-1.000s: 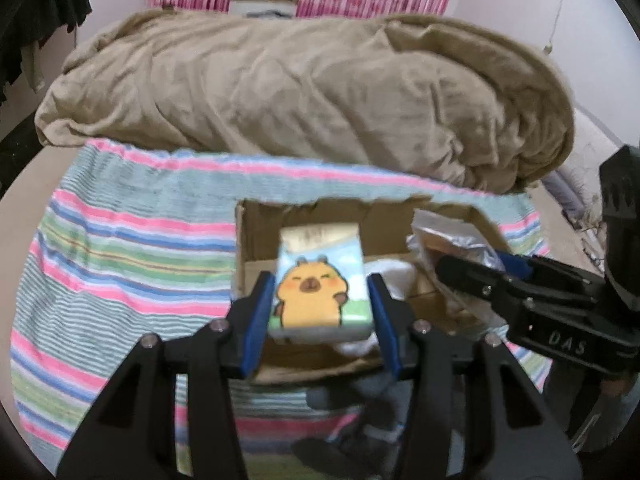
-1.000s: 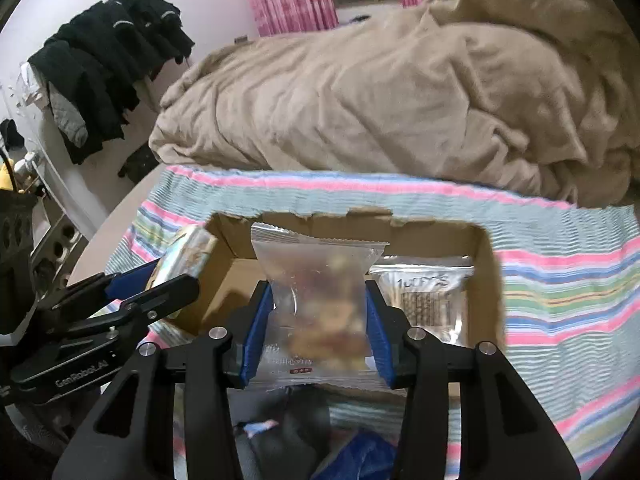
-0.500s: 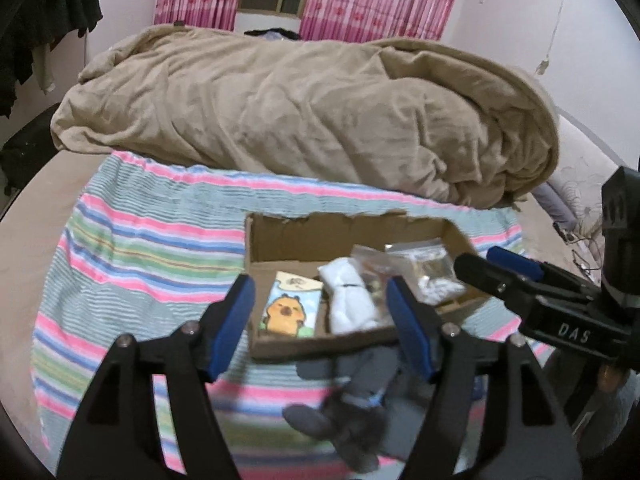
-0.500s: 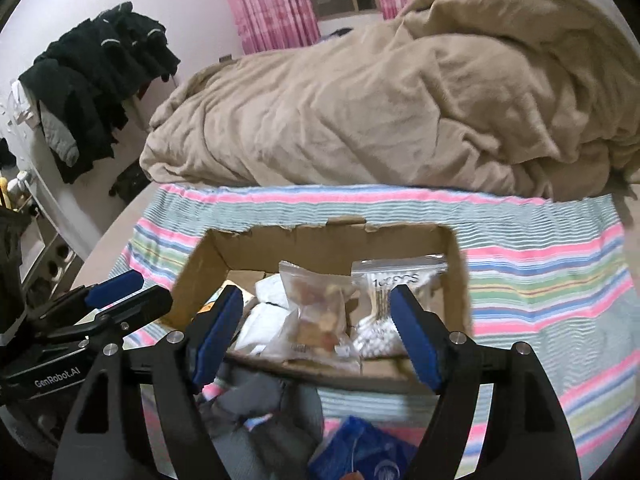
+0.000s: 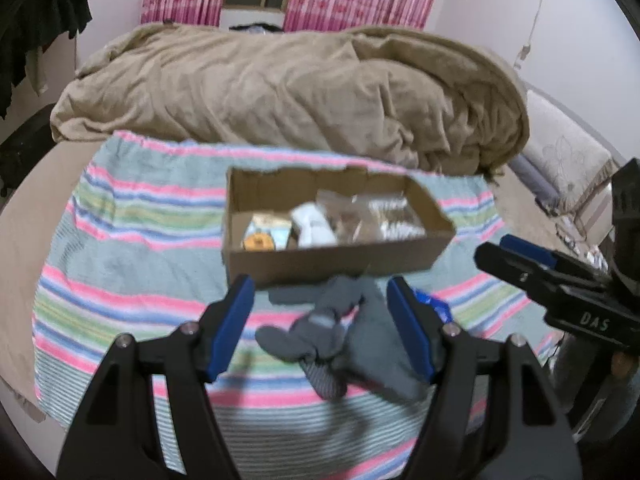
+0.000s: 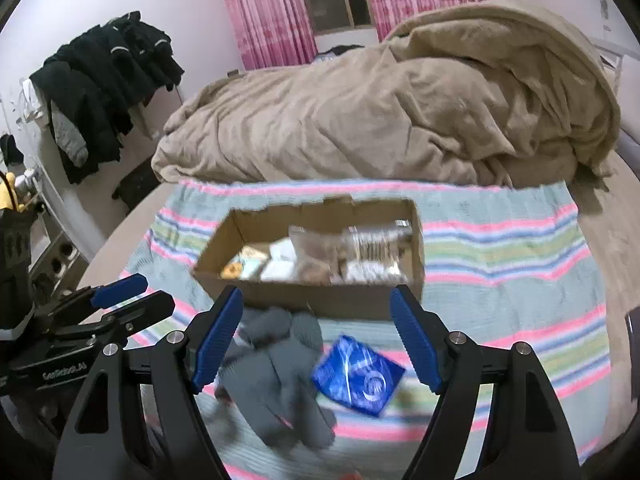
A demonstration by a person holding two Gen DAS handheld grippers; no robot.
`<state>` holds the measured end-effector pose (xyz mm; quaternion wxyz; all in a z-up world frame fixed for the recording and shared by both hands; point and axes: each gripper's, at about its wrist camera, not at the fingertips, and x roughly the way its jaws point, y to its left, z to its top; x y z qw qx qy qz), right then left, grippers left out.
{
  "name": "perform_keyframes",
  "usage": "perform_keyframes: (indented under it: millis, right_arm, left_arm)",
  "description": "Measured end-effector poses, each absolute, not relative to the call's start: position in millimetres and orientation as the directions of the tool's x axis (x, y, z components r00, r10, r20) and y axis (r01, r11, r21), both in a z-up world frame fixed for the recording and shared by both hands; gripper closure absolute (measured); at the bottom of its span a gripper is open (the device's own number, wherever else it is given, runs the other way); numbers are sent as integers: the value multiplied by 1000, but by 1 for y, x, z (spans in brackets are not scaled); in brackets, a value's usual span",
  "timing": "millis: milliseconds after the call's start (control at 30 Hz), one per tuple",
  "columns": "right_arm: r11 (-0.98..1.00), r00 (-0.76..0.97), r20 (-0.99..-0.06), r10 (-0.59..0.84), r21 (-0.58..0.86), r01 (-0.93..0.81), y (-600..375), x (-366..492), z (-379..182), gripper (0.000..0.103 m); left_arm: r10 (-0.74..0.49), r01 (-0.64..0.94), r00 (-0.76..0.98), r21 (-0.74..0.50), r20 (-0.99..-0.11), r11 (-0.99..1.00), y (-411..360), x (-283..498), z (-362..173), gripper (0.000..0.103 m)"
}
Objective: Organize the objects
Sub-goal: 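Grasp a grey glove with the left gripper while the right gripper grasps the blue tissue pack, then lower the grey glove and blue tissue pack into the box and release both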
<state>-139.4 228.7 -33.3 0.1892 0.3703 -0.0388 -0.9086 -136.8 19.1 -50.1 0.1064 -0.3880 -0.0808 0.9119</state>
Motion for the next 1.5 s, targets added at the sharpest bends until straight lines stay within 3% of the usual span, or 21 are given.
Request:
perform_keyframes:
  millis: [467,600,633,667,700,767,800,867,1067,1500]
  right_arm:
    - [-945,-517,-791,-327,263,195,251,-165,-133,24]
    - [-938,-507,-789,-346,294,182,252,-167,-143,25]
    - [-936,-513,-783,-351,299,185,251,-165,-142,32]
    - [-937,-510,-785,-350,297,185,250,-165,-143,45]
    - [-944,-517,-790,-329,275,180,249,-163,-143,48]
    - [-948,-532,-784,-319,268,173,251,-160,-140,68]
    - [-949,-535,-784,-316,263,176,252,-157,-138,70]
    - [-953,-548,-780,-302,245,177,254,-152,-133,79]
    - [-960,-615,-737,-280,205,192,259,-131,-102,89]
    - [-957,-736,-613,-286,144,251,250,-145,-23,90]
  left_arm:
    - [244,-133,-554,-205,-796,-970,34,-174,-129,33]
    - [251,-132,-539,-213,-804,-968,34,-181,-142,33]
    - [254,-133,-541,-217,-802,-967,34,-181,-143,34]
    - [251,-134,-544,-212,-801,-968,34,-181,-143,39]
    - [254,-143,-545,-210,-799,-967,36,-180,-142,52]
    - [267,-159,-546,-215,-794,-964,39,-177,-139,65]
    - [269,-165,-548,-212,-792,-963,41,-174,-137,72]
    - [264,-167,-564,-205,-783,-964,44,-167,-130,73]
    - [267,-155,-607,-218,-748,-963,36,-148,-103,74]
    - [259,-151,-737,-221,-624,-964,13,-151,-23,74]
